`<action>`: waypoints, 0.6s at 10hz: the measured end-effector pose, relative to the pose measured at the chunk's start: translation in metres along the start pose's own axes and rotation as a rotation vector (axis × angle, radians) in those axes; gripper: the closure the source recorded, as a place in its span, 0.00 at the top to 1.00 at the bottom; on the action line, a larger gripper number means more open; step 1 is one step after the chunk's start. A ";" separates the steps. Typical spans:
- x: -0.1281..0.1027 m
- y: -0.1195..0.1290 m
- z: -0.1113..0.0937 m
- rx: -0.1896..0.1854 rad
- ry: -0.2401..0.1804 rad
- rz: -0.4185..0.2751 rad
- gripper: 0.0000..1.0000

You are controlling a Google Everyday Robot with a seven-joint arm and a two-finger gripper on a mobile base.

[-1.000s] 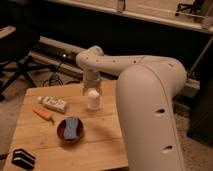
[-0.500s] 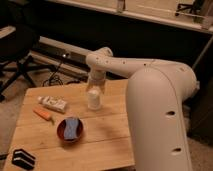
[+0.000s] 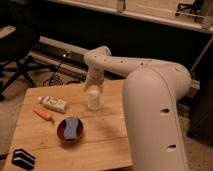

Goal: Place the ceramic cup over the eraser

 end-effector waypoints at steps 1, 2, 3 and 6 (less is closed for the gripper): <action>0.000 -0.001 0.001 0.008 0.007 -0.006 0.66; 0.001 -0.001 0.003 0.018 0.014 -0.013 0.66; 0.002 -0.002 0.005 0.029 0.023 -0.018 0.66; 0.013 0.000 0.021 0.053 0.069 -0.036 0.66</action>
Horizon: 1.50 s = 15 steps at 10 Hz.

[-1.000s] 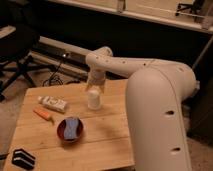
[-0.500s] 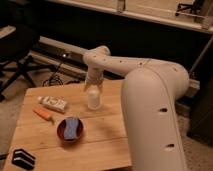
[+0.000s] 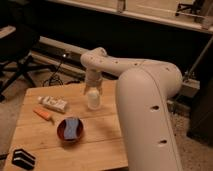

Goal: Place the ceramic cup over the eraser

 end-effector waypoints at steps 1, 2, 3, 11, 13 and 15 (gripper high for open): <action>0.004 0.001 0.008 0.006 0.018 -0.004 0.62; 0.006 0.003 0.015 0.017 0.030 -0.012 0.55; 0.005 0.008 0.019 0.039 0.033 -0.024 0.43; 0.009 0.048 -0.147 -0.112 -0.204 -0.156 0.00; 0.043 0.092 -0.189 -0.148 -0.224 -0.342 0.00; 0.070 0.120 -0.211 -0.139 -0.227 -0.500 0.00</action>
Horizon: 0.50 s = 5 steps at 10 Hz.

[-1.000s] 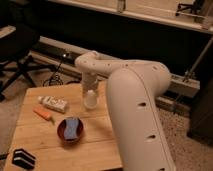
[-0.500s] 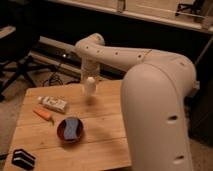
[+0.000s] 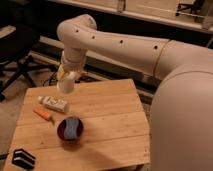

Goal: Place the ceramic cup over the eraser

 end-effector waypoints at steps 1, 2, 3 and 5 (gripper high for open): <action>0.004 0.020 -0.008 -0.011 0.009 -0.081 0.00; 0.010 0.042 -0.011 -0.039 0.028 -0.161 0.00; 0.014 0.054 -0.013 -0.062 0.037 -0.204 0.00; 0.020 0.077 -0.016 -0.103 0.049 -0.291 0.00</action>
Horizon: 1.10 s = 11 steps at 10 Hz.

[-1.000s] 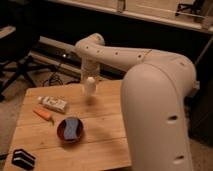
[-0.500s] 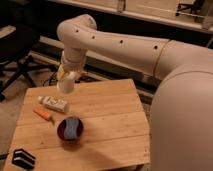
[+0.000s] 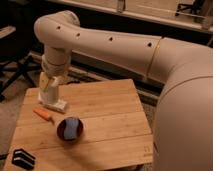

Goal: Place the ceramic cup over the eraser

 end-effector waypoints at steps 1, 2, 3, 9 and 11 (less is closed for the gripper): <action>-0.001 0.000 0.000 -0.004 -0.003 -0.006 0.00; -0.001 0.000 0.000 -0.004 -0.003 -0.005 0.00; -0.001 0.000 0.000 -0.004 -0.003 -0.005 0.00; -0.002 0.013 0.004 0.004 0.010 -0.040 0.00; -0.014 0.048 0.006 0.022 0.014 -0.102 0.00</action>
